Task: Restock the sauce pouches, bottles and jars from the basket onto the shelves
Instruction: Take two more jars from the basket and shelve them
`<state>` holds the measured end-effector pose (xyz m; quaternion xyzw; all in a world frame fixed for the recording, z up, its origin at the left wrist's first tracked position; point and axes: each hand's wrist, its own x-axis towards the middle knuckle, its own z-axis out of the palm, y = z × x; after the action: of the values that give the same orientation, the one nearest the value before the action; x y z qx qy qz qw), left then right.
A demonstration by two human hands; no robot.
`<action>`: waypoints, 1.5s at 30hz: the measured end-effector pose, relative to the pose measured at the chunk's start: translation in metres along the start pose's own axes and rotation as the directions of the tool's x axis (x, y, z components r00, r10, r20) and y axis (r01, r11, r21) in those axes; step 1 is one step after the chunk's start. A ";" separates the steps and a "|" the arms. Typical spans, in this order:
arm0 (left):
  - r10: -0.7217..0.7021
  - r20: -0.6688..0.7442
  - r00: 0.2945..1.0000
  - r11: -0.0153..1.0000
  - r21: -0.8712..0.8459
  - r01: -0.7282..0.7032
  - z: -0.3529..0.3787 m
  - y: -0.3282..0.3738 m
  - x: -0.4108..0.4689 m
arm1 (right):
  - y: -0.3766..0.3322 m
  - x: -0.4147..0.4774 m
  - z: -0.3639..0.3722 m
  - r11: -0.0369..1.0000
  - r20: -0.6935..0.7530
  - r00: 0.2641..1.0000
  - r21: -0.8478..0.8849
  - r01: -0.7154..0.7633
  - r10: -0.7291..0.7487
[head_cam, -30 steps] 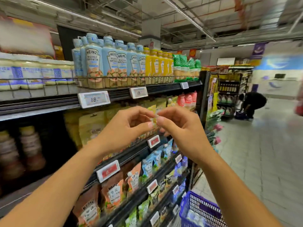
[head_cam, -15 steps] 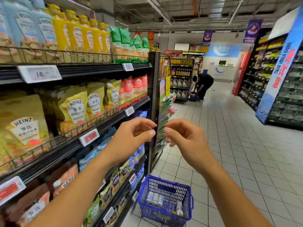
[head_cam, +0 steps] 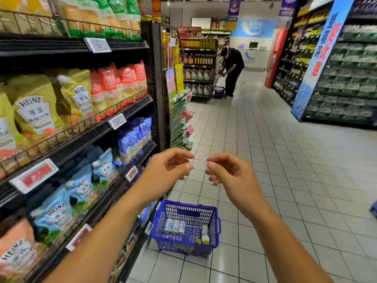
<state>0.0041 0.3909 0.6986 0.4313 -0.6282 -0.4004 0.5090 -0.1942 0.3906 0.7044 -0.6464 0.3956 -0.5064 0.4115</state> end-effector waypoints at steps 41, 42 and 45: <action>-0.506 0.121 0.854 0.849 -0.106 0.518 0.023 -0.345 0.325 | 0.356 0.286 -0.024 0.883 -0.038 0.882 0.014 -0.469 0.469; -0.525 0.117 0.843 0.840 -0.094 0.535 0.025 -0.358 0.330 | 0.371 0.291 -0.025 0.875 -0.026 0.874 0.015 -0.485 0.485; -0.573 0.125 0.810 0.813 -0.039 0.581 0.029 -0.400 0.340 | 0.415 0.300 -0.028 0.841 -0.003 0.841 0.017 -0.540 0.541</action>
<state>-0.0077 -0.0527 0.4174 0.5598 -0.4787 -0.5819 0.3447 -0.2082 -0.0357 0.4203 -0.5038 0.5592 -0.3752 0.5410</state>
